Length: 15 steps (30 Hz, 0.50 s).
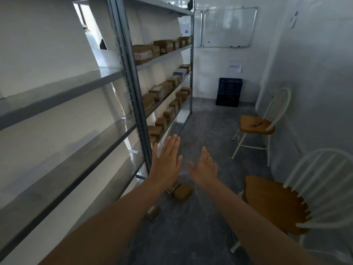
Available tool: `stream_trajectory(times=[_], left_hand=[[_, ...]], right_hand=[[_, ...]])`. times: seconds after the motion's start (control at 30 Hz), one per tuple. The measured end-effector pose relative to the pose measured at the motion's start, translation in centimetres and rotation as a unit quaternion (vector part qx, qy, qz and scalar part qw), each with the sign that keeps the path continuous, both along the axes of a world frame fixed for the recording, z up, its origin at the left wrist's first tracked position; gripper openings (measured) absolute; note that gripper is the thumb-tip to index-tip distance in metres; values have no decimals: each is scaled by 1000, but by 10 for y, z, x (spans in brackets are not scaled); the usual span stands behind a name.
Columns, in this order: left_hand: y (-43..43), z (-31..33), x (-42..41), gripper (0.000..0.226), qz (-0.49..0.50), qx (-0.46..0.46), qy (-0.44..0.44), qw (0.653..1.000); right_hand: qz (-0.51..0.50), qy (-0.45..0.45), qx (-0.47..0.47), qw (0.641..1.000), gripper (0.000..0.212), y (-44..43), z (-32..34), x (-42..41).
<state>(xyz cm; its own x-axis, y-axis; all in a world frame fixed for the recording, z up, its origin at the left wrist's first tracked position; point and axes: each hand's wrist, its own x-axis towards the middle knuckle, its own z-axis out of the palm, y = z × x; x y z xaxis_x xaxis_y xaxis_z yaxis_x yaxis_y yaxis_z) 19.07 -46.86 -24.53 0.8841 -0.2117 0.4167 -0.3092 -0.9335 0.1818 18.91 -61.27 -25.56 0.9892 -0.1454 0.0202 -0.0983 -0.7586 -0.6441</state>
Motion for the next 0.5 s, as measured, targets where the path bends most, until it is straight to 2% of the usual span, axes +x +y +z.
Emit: stream_trajectory(times=[0.2,0.5], left_hand=[[-36,-11,10,59,-13,0,9,1000],[-55,6,29,58,-11,-22,26,999]], right_hand=[[5,19,3,1000,78,-30,-10,15],[-4,21,-30,999,77,-51,2,31]])
